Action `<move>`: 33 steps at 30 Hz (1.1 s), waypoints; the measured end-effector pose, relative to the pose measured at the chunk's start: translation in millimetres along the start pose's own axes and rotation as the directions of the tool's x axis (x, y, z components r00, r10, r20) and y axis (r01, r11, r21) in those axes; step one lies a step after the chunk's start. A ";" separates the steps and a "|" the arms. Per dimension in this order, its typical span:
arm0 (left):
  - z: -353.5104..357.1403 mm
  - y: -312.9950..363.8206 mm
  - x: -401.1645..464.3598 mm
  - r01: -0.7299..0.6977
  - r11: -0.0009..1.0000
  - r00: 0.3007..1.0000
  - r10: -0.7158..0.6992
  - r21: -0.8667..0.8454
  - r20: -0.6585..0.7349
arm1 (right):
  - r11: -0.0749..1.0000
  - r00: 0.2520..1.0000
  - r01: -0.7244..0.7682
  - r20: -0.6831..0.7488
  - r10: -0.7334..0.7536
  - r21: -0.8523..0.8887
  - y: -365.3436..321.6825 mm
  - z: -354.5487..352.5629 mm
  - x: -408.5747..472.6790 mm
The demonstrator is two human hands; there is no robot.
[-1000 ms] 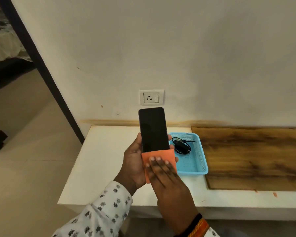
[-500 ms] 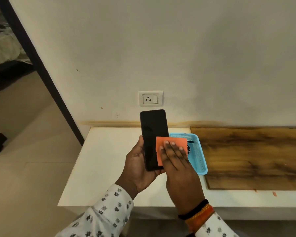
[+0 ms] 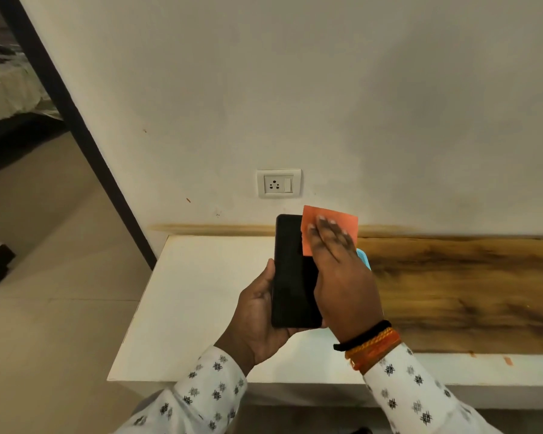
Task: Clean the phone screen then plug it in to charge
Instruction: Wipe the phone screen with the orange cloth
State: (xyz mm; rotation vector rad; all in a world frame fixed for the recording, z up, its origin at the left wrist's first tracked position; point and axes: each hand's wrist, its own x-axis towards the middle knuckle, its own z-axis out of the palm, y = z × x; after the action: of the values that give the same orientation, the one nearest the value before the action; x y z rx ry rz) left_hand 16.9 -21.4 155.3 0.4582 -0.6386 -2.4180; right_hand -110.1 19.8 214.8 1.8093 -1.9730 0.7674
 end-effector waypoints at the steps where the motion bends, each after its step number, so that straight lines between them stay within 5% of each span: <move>1: -0.9 -0.2 0.3 -0.001 1.000 1.000 0.001 0.005 -0.005 | 1.000 1.000 -0.002 0.001 0.002 0.006 -0.2 1.4 -4.5; 12: -8.9 6.5 8.7 0.010 0.998 0.995 -0.005 0.057 -0.099 | 0.996 0.998 0.043 0.041 -0.047 0.083 -33.3 21.2 -68.5; 19: -13.0 9.1 10.0 0.050 0.998 0.996 -0.053 0.047 0.070 | 0.988 0.982 0.143 0.119 -0.149 0.061 -39.8 23.6 -94.3; 25: -5.4 5.2 11.4 0.062 0.996 0.994 -0.057 -0.060 0.095 | 0.986 0.986 0.160 0.027 -0.162 0.055 -30.8 19.0 -89.6; 33: 4.0 0.9 7.3 0.070 0.989 0.996 -0.078 -0.132 -0.053 | 0.996 0.995 0.086 0.047 -0.087 0.026 -40.1 11.1 -50.1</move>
State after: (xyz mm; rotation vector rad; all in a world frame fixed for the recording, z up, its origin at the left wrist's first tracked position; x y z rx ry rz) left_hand 9.9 -25.2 157.8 0.5036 -0.4424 -2.4885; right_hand -63.4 51.6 182.3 1.9305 -1.9086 0.7300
